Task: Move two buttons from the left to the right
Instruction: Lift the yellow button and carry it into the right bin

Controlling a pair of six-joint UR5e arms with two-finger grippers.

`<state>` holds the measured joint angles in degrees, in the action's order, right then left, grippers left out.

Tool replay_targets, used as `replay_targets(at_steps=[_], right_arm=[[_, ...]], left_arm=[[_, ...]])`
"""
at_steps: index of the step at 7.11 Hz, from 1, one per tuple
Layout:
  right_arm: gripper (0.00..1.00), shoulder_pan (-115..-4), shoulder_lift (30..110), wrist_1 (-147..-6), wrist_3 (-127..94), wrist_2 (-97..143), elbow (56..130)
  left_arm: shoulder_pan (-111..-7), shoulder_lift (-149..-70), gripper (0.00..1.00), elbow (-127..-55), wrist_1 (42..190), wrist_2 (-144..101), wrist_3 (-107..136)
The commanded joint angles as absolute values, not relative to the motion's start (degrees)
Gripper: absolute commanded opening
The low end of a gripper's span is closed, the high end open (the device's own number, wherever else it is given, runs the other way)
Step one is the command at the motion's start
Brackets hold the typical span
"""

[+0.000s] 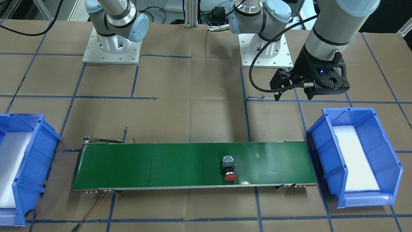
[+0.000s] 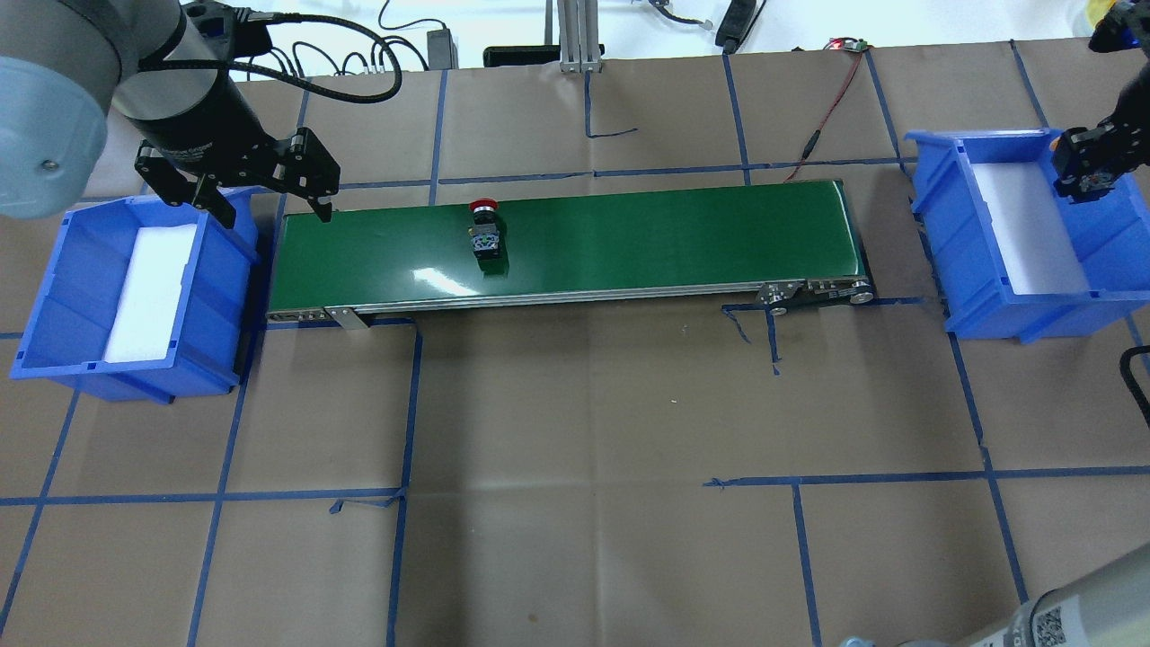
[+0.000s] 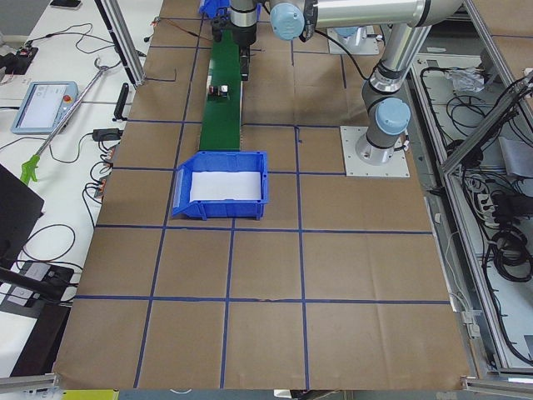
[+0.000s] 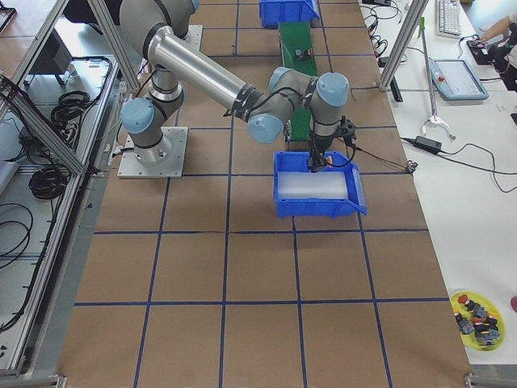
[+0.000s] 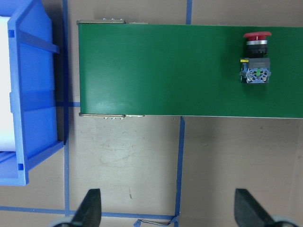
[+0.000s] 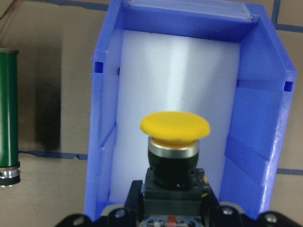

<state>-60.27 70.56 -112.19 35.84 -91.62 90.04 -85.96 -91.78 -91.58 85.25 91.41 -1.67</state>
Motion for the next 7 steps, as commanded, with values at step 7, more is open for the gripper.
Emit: replay_targets(at_steps=[7], right_arm=[[0.11, -57.7, 65.2, -118.0, 36.9, -91.8, 99.8]], left_arm=[[-86.0, -91.9, 1.0, -91.5, 85.2, 91.3, -1.7]])
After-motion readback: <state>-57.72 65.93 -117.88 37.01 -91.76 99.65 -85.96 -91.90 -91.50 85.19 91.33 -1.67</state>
